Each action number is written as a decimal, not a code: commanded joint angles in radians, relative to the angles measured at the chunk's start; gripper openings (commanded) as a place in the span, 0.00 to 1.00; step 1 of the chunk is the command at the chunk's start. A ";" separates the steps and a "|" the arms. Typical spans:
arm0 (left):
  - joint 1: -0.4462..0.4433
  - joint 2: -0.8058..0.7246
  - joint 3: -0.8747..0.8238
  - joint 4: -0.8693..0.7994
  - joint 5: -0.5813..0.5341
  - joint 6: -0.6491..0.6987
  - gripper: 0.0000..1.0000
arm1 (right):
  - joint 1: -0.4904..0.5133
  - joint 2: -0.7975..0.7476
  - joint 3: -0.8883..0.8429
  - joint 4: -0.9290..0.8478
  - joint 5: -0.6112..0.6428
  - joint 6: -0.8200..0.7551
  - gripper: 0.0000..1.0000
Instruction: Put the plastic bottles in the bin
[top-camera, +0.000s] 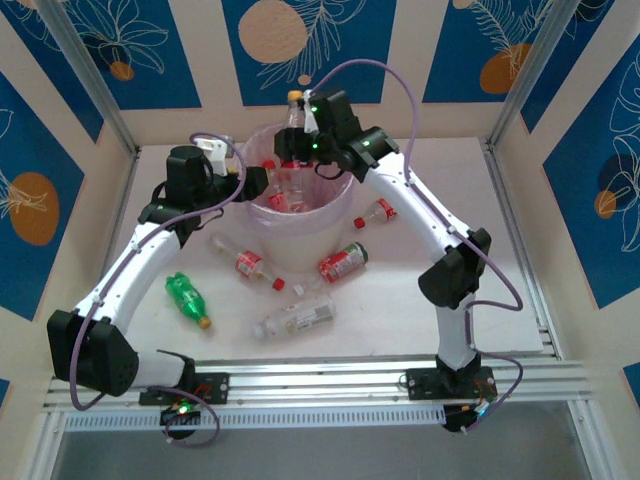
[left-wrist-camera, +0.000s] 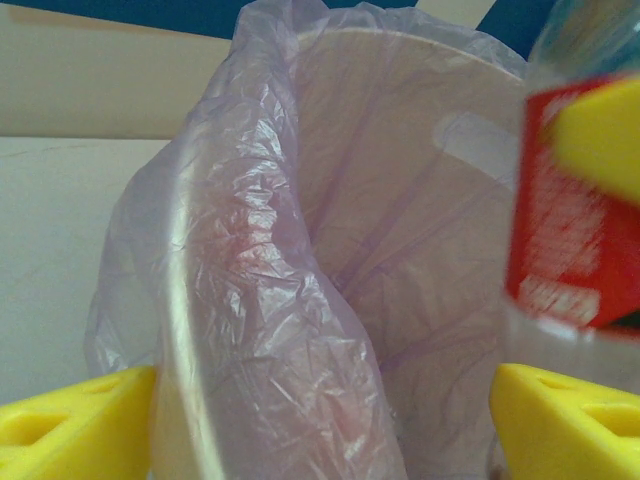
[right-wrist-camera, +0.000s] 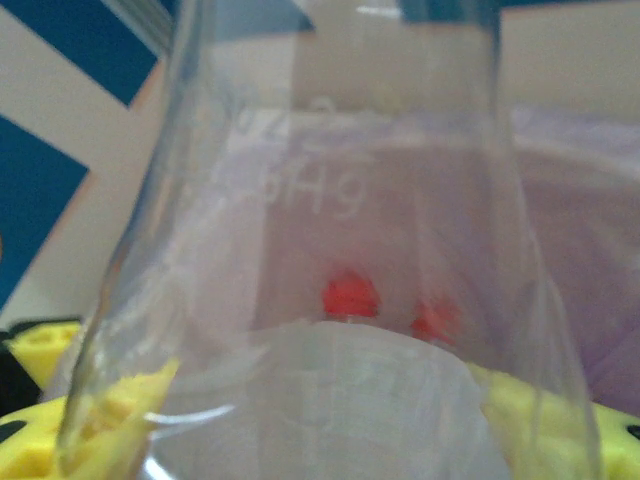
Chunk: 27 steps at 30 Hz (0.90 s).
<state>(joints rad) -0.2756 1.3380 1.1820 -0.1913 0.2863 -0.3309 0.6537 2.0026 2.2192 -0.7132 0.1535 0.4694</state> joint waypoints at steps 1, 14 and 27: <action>-0.036 0.041 -0.042 -0.163 -0.014 0.078 0.84 | 0.013 0.020 0.029 -0.052 -0.041 -0.044 0.53; -0.036 0.046 -0.043 -0.165 -0.016 0.082 0.84 | 0.037 0.103 -0.046 -0.104 -0.058 -0.063 0.55; -0.036 0.049 -0.043 -0.166 -0.016 0.082 0.84 | 0.040 0.139 -0.128 -0.077 -0.031 -0.048 0.69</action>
<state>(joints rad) -0.2771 1.3384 1.1828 -0.1921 0.2832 -0.3305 0.6785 2.1178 2.1155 -0.7517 0.1429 0.4194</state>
